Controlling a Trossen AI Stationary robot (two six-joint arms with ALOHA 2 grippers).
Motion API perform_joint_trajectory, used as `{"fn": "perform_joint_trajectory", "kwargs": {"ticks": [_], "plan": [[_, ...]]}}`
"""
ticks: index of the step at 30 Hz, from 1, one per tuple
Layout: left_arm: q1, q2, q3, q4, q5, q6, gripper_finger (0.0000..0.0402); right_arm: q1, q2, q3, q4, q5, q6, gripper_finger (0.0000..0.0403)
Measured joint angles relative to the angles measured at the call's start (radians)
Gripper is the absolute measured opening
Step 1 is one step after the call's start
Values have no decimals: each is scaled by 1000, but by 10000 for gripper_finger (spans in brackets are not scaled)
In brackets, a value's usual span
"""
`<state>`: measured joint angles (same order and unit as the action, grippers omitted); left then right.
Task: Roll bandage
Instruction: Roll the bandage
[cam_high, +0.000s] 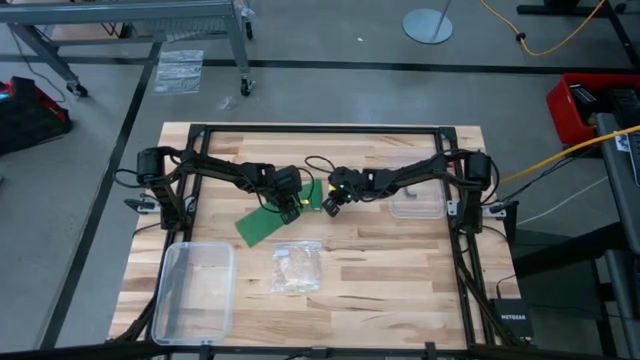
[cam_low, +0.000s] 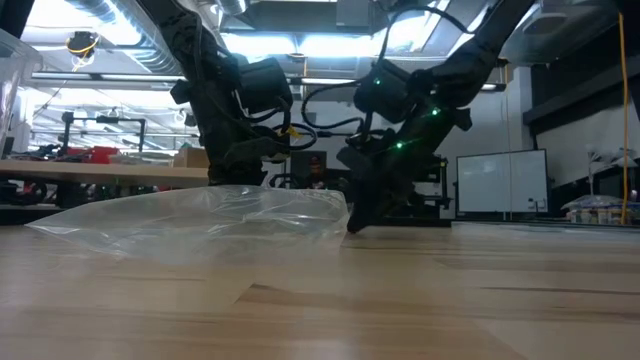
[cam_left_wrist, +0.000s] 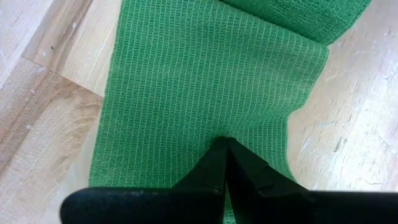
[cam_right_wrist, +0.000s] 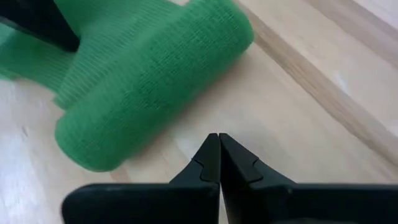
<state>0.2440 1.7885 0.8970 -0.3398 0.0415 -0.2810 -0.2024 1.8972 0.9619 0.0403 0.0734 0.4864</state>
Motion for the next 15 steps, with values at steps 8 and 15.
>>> {"fn": "perform_joint_trajectory", "kwargs": {"ticks": [8, 15], "plan": [[0, 0, 0, -1, -3, -6, 1, 0, 18, 0, 126, -56, 7, 1], [6, -2, 2, -30, -49, -54, 1, 0, 18, 0, 309, -216, 15, 1]]}}
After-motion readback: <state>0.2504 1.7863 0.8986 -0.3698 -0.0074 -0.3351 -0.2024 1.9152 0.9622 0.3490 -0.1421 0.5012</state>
